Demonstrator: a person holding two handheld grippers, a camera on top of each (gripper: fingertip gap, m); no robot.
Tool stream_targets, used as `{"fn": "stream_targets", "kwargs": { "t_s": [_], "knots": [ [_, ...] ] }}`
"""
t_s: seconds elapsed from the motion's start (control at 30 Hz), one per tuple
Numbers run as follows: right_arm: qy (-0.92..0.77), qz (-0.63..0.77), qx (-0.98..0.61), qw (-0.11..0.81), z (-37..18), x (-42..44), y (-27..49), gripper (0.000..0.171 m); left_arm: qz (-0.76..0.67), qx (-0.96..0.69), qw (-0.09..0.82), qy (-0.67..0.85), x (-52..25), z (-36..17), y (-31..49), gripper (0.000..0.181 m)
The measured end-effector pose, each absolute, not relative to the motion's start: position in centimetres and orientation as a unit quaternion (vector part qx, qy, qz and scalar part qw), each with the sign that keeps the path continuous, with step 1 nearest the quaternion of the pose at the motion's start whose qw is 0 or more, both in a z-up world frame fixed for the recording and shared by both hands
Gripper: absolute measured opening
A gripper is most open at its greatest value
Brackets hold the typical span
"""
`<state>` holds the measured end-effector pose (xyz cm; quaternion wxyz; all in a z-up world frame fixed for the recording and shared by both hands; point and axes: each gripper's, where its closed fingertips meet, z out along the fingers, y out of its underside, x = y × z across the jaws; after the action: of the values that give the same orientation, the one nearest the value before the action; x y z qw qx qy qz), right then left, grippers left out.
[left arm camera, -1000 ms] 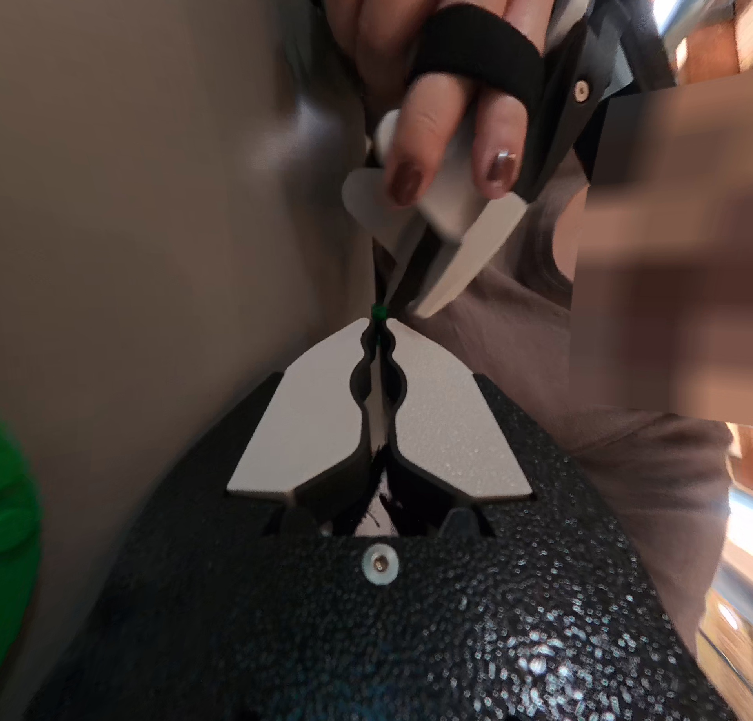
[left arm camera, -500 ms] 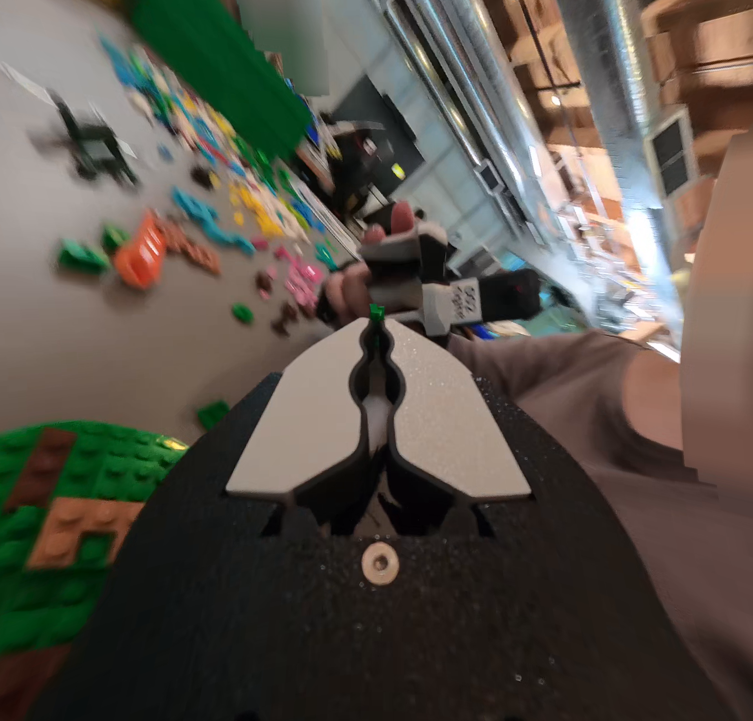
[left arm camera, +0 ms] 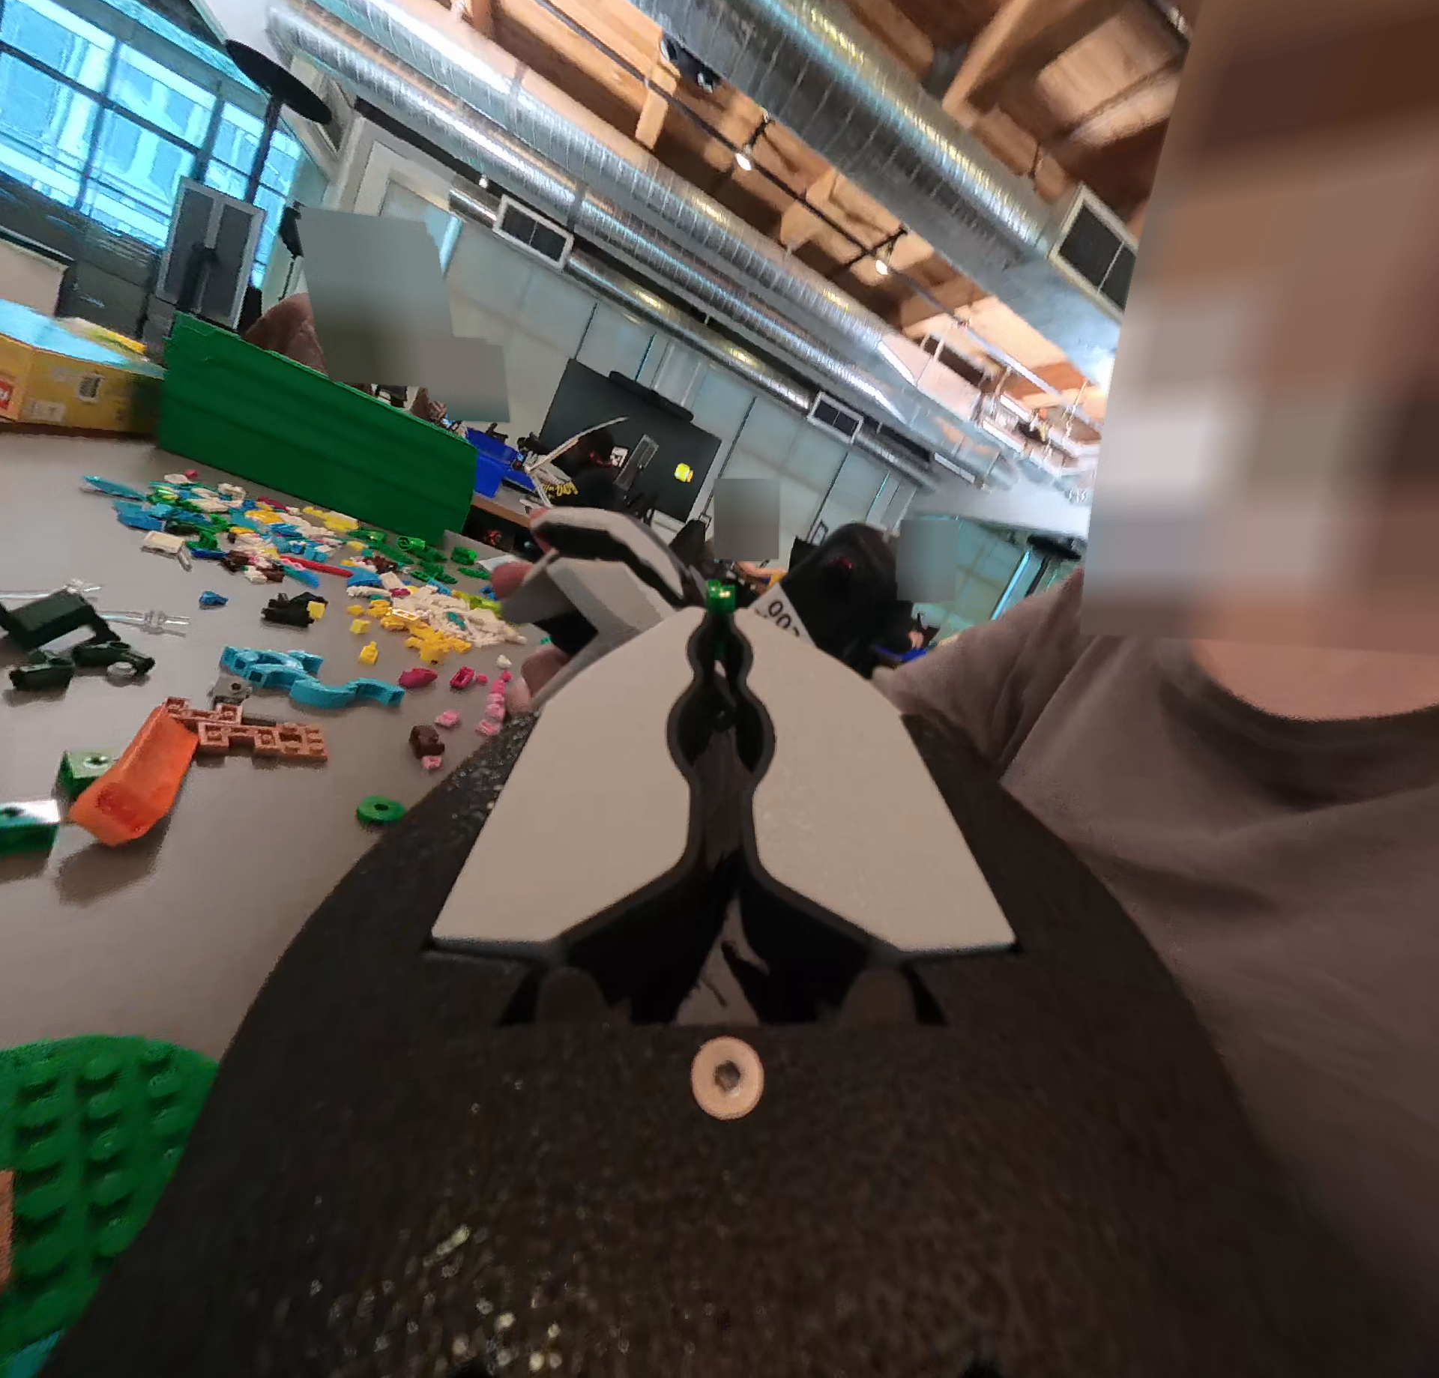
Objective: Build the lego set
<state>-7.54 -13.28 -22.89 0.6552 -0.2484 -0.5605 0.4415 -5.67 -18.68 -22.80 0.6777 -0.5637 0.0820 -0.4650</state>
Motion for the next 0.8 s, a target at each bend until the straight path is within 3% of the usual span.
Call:
{"fn": "stream_targets", "kwargs": {
  "t_s": [0.8],
  "knots": [
    [-0.575,0.432,-0.24,0.652,-23.8,-7.8,-13.1,0.008,-0.471,-0.59,0.652,0.066,-4.7,-23.8,-18.0,0.002]
  ]
}}
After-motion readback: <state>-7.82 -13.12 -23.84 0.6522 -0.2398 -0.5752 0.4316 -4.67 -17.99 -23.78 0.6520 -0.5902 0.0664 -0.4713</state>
